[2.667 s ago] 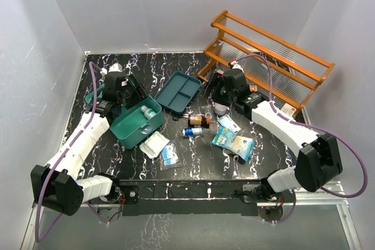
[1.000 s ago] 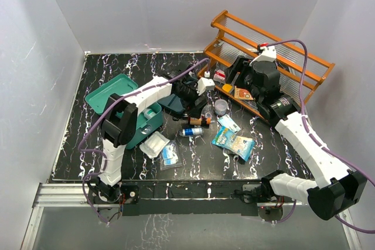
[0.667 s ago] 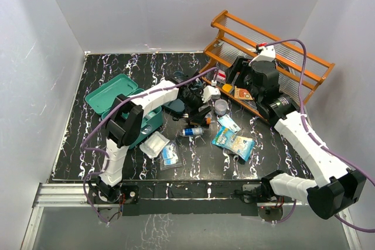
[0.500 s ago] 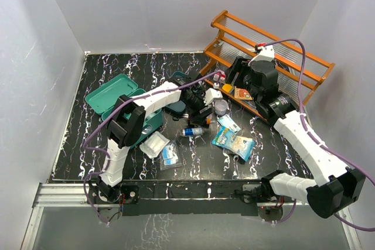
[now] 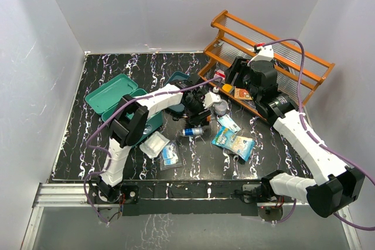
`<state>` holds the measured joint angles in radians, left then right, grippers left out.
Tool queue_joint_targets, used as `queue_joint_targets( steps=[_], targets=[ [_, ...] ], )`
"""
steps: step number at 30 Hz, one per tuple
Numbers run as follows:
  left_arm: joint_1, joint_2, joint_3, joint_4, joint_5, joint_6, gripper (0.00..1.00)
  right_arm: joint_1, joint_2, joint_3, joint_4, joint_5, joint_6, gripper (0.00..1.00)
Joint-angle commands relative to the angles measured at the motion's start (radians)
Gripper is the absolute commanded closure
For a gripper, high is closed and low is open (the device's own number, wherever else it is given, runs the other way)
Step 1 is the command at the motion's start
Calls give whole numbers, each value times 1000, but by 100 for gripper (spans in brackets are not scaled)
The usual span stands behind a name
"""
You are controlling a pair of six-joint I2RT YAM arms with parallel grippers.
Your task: Organize the medicine kit
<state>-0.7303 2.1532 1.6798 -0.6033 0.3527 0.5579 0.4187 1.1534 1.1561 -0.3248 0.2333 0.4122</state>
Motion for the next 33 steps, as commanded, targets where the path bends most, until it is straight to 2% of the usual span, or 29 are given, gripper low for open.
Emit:
queue_joint_targets(
  steps=[1, 4, 7, 10, 19, 26, 33],
  targets=[
    [-3, -12, -14, -16, -8, 14, 42, 0, -13, 36, 56, -1, -13, 40],
    [-6, -6, -10, -22, -13, 14, 45, -1, -16, 33, 55, 1, -13, 40],
    [-5, -17, -8, -11, -15, 16, 57, 0, -19, 31, 56, 4, -10, 40],
    [-6, -43, -5, 2, 3, 12, 64, 0, -22, 27, 60, 4, -7, 40],
    [-4, -181, -47, 76, 92, -64, 67, 0, -23, 31, 76, 5, -2, 41],
    [28, -417, -193, 293, 45, -248, 69, 0, -3, 87, 92, 21, 23, 41],
    [105, -672, -406, 543, -142, -517, 69, 0, 68, 137, 112, -24, 91, 42]
  ],
)
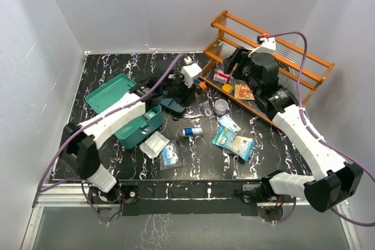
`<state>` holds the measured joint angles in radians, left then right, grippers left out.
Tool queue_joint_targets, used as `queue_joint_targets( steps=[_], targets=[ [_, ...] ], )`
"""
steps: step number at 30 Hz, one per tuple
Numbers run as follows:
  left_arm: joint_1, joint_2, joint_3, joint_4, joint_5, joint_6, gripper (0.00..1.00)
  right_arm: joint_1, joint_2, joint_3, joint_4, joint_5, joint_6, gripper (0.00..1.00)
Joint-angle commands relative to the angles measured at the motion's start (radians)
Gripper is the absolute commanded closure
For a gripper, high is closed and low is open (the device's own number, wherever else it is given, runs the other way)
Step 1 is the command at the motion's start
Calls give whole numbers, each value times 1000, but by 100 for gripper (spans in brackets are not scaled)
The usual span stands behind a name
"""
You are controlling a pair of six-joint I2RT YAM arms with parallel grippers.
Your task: Organize the medicine kit
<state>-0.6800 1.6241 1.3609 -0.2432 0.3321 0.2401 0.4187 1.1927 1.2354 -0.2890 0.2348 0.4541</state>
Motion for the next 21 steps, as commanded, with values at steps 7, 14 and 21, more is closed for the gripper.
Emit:
queue_joint_targets(
  steps=[7, 14, 21],
  targets=[
    [155, -418, -257, 245, -366, -531, 69, 1, 93, 53, 84, -96, 127, 45],
    [191, -573, -325, 14, -685, -912, 71, 2, 160, 82, 49, -135, 184, 46],
    [241, -671, -458, -47, -754, -1216, 71, 1, 199, 139, -17, -172, 190, 47]
  ],
)
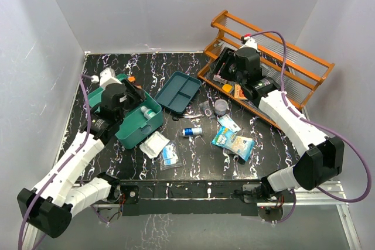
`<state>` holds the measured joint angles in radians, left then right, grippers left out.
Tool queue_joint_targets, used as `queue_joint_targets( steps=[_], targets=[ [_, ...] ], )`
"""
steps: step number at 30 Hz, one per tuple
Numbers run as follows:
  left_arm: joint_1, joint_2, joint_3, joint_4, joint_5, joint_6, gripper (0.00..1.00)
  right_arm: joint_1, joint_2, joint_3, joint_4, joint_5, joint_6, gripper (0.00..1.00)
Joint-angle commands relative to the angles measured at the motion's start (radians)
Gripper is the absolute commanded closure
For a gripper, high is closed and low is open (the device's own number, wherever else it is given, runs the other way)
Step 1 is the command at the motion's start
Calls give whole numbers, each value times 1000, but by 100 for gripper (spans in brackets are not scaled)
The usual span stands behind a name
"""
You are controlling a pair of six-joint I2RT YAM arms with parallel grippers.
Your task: Organize the medicine kit
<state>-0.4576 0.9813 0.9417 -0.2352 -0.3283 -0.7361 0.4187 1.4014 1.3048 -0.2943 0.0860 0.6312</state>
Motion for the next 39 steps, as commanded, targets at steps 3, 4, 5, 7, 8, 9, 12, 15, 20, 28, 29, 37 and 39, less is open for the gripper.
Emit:
queue_joint_targets(
  steps=[3, 4, 5, 7, 8, 9, 12, 15, 20, 28, 29, 37, 39],
  targets=[
    [29, -31, -79, -69, -110, -334, 71, 1, -18, 65, -21, -20, 6, 47],
    [31, -29, -90, -62, -116, -348, 70, 1, -21, 62, -23, -20, 6, 47],
    [35, -25, -99, -64, -119, -367, 70, 2, -25, 59, -23, -22, 4, 47],
    [49, -4, -102, -76, -118, -388, 69, 2, -30, 52, -25, -24, 3, 47],
    [56, 9, -101, -81, -115, -387, 69, 1, -34, 48, -25, -24, 4, 47],
    [64, 22, -98, -84, -109, -382, 69, 2, -36, 45, -25, -25, 4, 47],
    [95, 65, -83, -94, -83, -371, 69, 1, -42, 41, -23, -26, -4, 47],
    [114, 106, -66, -116, -68, -366, 69, 2, -46, 43, -23, -16, -17, 47],
    [126, 146, -75, -160, -81, -379, 70, 2, -48, 41, -25, -9, -25, 47],
    [137, 200, -121, -125, -51, -371, 70, 1, -40, 39, -38, -3, -18, 47],
    [138, 212, -123, -122, -54, -370, 70, 0, -38, 40, -41, -1, -17, 47],
    [140, 277, -162, -72, -49, -350, 70, 2, -11, 61, -56, 9, -15, 47],
    [140, 294, -165, -71, -54, -347, 70, 1, -7, 61, -57, 11, -15, 47]
  ],
)
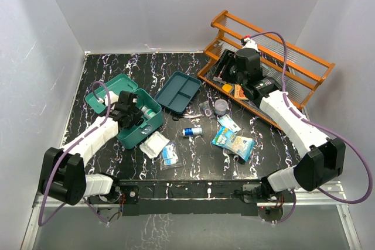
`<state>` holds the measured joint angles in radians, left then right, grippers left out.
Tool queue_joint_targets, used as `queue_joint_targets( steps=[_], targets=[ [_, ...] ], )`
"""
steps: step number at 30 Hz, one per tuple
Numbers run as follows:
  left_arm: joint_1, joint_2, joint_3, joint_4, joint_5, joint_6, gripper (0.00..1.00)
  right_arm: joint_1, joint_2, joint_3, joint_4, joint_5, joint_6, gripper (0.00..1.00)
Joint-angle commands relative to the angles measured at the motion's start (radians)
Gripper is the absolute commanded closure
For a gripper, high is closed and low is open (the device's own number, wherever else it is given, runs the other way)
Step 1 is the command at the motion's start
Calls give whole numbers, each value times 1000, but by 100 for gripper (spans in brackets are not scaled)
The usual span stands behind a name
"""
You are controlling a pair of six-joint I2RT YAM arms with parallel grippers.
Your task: Organize the medicine kit
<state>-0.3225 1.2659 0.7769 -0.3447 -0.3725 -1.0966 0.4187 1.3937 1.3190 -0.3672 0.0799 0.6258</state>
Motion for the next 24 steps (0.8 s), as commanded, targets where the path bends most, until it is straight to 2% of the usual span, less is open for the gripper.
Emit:
queue_joint_targets(
  steps=[1, 13, 20, 24],
  targets=[
    [5, 17, -2, 39, -16, 13, 70, 1, 1, 47, 16, 20, -8, 47],
    [5, 109, 13, 75, 51, 0, 64, 1, 22, 54, 15, 26, -8, 46],
    [5, 128, 40, 72, 53, 14, 48, 1, 33, 59, 19, 28, -14, 46],
    [5, 122, 62, 52, 52, 34, 45, 2, 38, 58, 19, 26, -12, 46]
  ],
)
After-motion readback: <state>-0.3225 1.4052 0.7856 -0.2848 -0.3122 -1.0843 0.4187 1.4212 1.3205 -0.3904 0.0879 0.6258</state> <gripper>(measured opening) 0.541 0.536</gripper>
